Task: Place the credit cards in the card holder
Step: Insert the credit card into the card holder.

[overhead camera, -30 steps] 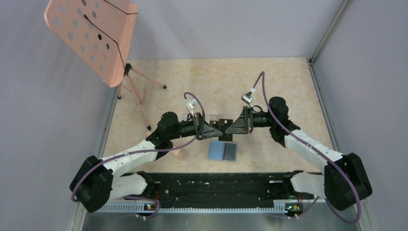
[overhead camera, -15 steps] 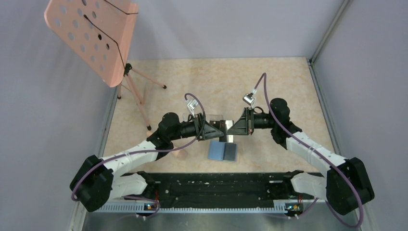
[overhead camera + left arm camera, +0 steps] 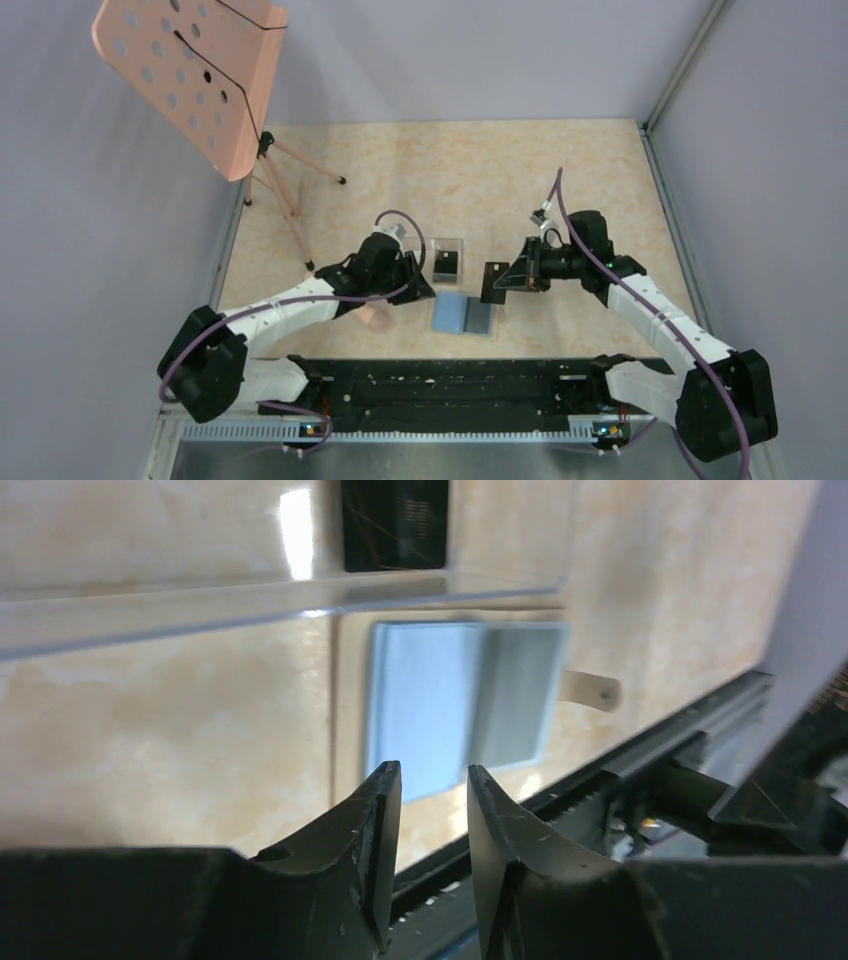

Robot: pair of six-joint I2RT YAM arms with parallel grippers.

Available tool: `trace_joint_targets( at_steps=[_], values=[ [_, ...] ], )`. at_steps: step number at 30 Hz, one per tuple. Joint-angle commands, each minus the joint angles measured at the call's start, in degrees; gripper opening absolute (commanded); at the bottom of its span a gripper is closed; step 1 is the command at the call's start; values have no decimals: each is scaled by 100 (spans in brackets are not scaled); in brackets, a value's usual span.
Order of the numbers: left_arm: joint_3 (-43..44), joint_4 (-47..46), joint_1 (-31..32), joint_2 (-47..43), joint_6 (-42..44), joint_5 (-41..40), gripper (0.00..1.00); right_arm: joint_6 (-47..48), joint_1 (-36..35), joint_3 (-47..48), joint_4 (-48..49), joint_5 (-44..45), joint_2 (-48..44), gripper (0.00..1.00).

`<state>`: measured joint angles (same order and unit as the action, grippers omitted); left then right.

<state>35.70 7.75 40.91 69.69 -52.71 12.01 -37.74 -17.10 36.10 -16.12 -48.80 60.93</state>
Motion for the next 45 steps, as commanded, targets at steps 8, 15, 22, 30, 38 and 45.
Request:
trace_joint_targets(
  at_steps=[8,15,22,30,38,45],
  values=[
    [1345,468,-4,1935,822,-856,28,585,32,73,-574,256,71,0],
    [2153,233,-4,2680,881,-748,28,786,32,58,-782,355,118,0],
    [2985,428,-26,3439,954,-425,35,1030,24,-17,-913,427,206,0],
    [1783,643,-12,2554,703,-300,47,1150,26,-24,-1002,479,297,0],
    [671,442,137,1730,122,252,51,1213,28,-59,-961,452,440,0],
    [576,937,269,1518,-93,-139,54,1237,33,-73,-957,480,460,0]
  ],
)
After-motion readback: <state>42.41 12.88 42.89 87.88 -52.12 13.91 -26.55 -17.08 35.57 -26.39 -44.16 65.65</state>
